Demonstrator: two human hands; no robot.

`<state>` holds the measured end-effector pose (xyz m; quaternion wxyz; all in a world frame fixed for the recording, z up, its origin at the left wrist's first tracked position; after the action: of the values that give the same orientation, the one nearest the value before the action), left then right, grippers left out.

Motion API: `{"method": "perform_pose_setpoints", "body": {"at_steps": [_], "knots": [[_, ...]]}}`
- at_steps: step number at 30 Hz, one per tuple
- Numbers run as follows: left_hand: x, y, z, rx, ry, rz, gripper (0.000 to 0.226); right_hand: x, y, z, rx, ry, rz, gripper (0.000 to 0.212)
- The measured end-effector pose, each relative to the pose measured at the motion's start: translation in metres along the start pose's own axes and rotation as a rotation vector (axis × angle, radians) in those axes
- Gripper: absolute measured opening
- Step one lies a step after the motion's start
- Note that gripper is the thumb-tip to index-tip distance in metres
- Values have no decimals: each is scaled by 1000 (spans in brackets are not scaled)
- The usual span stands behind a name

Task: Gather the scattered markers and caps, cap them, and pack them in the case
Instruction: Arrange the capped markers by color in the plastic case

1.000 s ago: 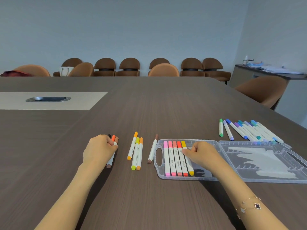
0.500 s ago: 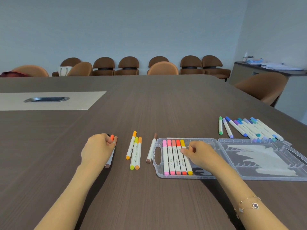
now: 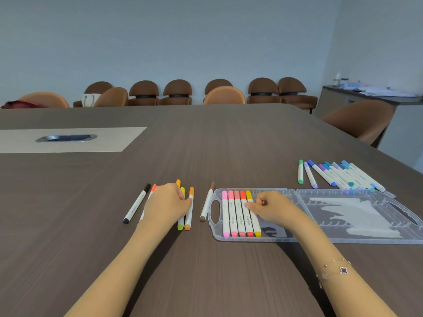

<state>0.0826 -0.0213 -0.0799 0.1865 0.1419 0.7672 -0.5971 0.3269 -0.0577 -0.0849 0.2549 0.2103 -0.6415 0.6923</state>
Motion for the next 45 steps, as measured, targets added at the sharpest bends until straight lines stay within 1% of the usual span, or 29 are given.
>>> {"method": "perform_pose_setpoints", "body": {"at_steps": [3, 9, 11, 14, 18, 22, 26, 28, 29, 32, 35, 38, 41, 45], "knots": [[5, -4, -2, -18, -47, -3, 14, -1, 1, 0, -10, 10, -12, 38], [7, -1, 2, 38, -14, -159, 30, -4, 5, -2, -11, 76, 18, 40], [2, 1, 4, 70, 10, -219, 28, -4, 5, 1, -10, 96, 42, 43], [-1, 3, 5, 96, 17, -225, 22, -2, 4, 4, -2, 111, 42, 44], [-3, 0, 5, 110, -27, -125, 25, -3, 3, 3, 3, 141, -14, 38], [-8, -9, 5, 120, -75, 117, 27, -1, 4, 1, -42, 171, -10, 37], [-25, -14, 8, 216, -90, 297, 29, 4, 4, 0, -22, 158, 3, 36], [-34, -9, 6, 280, -90, 362, 24, 6, 2, 0, -37, 161, 19, 36], [-40, -5, 5, 306, -92, 376, 23, 7, 2, 1, -51, 168, 27, 36], [-53, 5, 2, 365, -116, 398, 27, 8, 3, -1, -71, 183, 2, 35], [-65, 12, 0, 440, -141, 428, 27, 9, 4, -3, -50, 178, -23, 31], [-75, 18, 0, 511, -150, 434, 24, 9, 2, -1, -21, 149, 5, 36], [-81, 21, 3, 550, -154, 445, 21, 9, -6, 2, 10, 124, -13, 43], [-89, 29, 7, 552, -140, 445, 23, 5, -33, 7, 3, 131, -37, 43]]}}
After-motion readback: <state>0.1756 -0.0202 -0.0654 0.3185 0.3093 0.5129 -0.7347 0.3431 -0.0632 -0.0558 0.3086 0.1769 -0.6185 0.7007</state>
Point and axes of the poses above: each hand's wrist, its own z-axis away from the middle knuckle, its own y-axis out of the palm, x = y × z, the point moved 3 cm from there along -z, towards the middle knuckle, and after that the axes turned 1 degree about -x, right-handed, at the moved point
